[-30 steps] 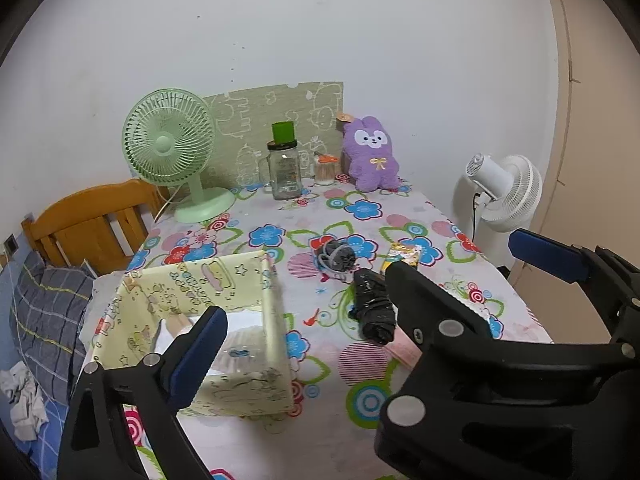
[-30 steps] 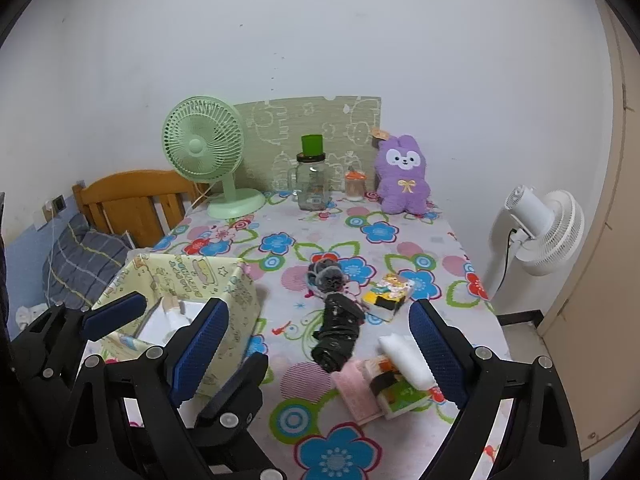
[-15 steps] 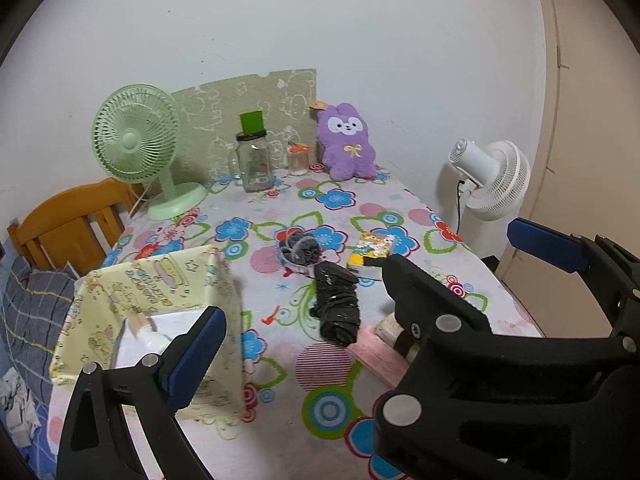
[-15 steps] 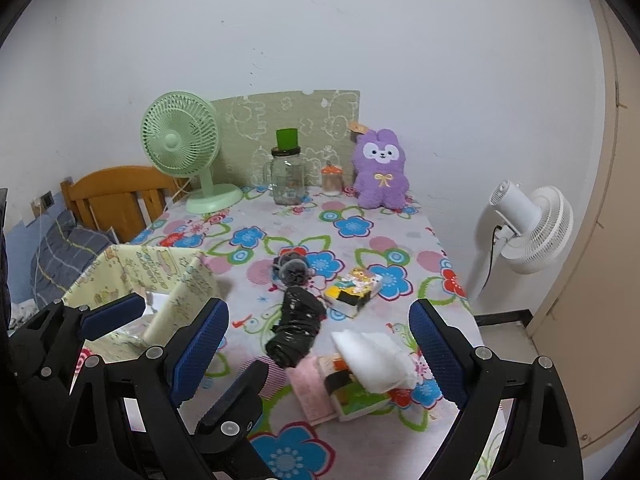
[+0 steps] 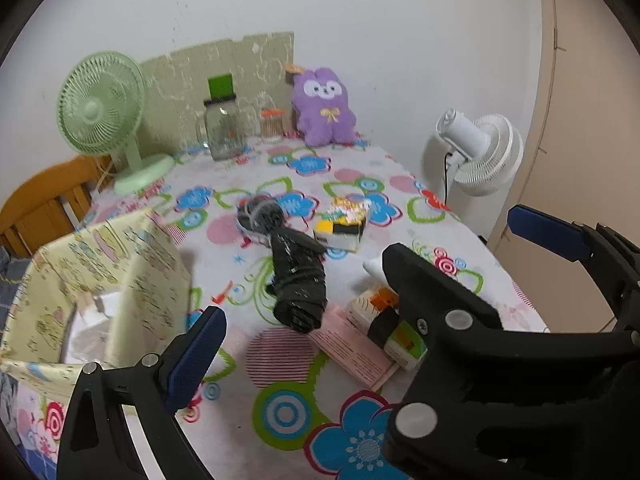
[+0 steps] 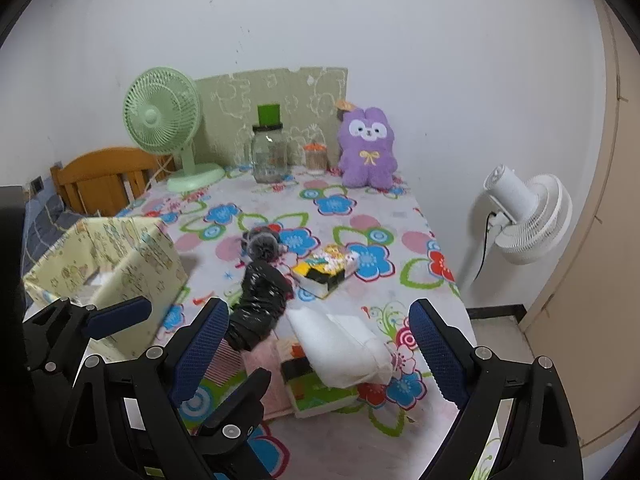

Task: Organize soft objects
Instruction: 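Move both tools back toward the white foam sheet and green tissue pack, then grasp the white foam sheet with the right gripper and lift it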

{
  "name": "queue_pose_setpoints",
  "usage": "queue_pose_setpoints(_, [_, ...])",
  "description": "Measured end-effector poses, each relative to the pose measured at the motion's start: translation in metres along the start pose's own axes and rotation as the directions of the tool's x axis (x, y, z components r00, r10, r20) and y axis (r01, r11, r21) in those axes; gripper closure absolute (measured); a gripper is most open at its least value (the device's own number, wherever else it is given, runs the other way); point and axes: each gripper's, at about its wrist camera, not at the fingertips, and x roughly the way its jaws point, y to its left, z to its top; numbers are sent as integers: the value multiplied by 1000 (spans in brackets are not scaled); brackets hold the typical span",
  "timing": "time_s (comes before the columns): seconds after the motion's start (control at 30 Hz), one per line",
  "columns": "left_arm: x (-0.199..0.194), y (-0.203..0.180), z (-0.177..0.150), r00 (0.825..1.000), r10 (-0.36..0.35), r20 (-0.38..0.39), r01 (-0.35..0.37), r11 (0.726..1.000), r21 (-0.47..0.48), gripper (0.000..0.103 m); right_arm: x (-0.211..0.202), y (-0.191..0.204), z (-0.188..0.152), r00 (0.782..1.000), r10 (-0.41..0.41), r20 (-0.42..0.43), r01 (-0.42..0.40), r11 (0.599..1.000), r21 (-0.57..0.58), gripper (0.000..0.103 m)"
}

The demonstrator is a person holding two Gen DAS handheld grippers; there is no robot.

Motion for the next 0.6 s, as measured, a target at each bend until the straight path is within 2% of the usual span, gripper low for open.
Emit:
queue_pose_setpoints(0.27, [31, -1, -3, 997, 2, -74, -3, 1000, -10, 3, 29, -14, -9, 998, 11, -59, -9, 999, 42, 10])
queue_pose_setpoints(0.37, [40, -2, -4, 995, -1, -97, 0, 1000, -7, 3, 40, -17, -12, 996, 10, -84, -6, 999, 49, 14])
queue_pose_setpoints(0.6, [51, -9, -8, 994, 28, -107, -24, 999, 37, 3, 63, -20, -18, 988, 27, -150, -17, 998, 65, 19])
